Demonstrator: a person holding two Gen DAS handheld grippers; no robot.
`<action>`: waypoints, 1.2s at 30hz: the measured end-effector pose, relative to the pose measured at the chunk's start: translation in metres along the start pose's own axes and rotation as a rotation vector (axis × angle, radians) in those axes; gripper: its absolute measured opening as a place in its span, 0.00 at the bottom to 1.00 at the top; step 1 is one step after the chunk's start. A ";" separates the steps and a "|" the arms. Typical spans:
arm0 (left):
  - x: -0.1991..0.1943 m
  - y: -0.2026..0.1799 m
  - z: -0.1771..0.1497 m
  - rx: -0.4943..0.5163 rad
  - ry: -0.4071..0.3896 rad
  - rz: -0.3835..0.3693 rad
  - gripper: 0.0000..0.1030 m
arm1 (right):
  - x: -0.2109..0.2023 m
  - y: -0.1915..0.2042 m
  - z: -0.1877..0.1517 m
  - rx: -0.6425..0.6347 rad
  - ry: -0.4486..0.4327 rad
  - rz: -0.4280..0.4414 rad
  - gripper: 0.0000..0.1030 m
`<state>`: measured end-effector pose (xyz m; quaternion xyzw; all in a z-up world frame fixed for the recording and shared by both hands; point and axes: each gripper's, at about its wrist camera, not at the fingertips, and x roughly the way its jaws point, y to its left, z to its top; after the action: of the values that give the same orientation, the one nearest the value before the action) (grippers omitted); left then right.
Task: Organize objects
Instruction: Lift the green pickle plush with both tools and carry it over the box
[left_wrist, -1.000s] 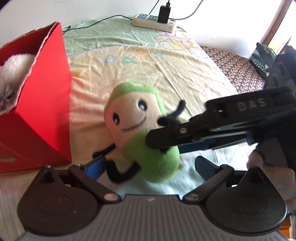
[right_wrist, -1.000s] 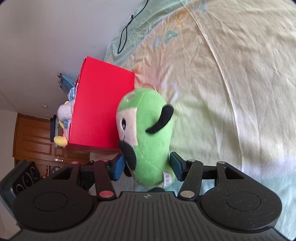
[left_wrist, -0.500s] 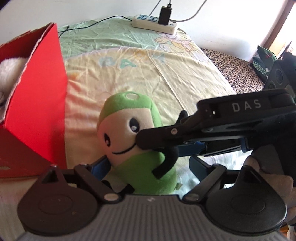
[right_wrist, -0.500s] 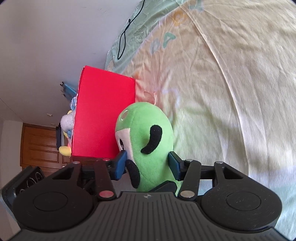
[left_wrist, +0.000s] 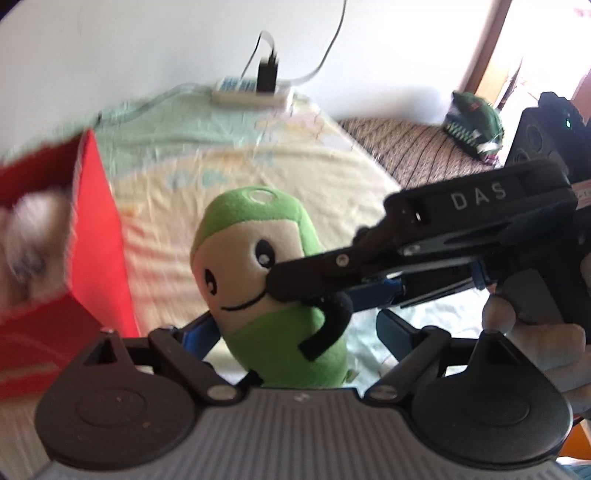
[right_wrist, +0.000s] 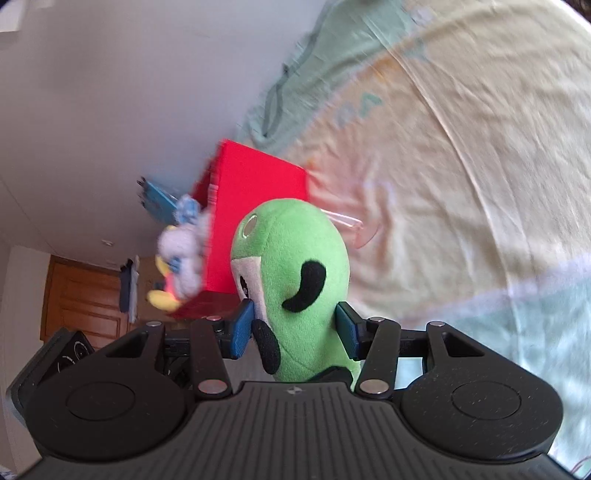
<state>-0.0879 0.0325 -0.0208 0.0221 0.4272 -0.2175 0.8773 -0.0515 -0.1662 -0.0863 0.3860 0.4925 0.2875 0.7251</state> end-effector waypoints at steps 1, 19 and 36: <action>-0.008 0.002 0.003 0.009 -0.024 -0.002 0.87 | -0.003 0.008 -0.002 -0.013 -0.018 0.008 0.50; -0.127 0.087 0.037 0.020 -0.382 0.125 0.87 | 0.051 0.157 0.008 -0.310 -0.161 0.160 0.50; -0.079 0.203 0.021 -0.160 -0.226 0.142 0.89 | 0.173 0.154 0.019 -0.226 -0.072 0.079 0.50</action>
<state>-0.0341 0.2400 0.0225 -0.0426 0.3393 -0.1213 0.9319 0.0209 0.0494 -0.0376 0.3310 0.4152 0.3554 0.7693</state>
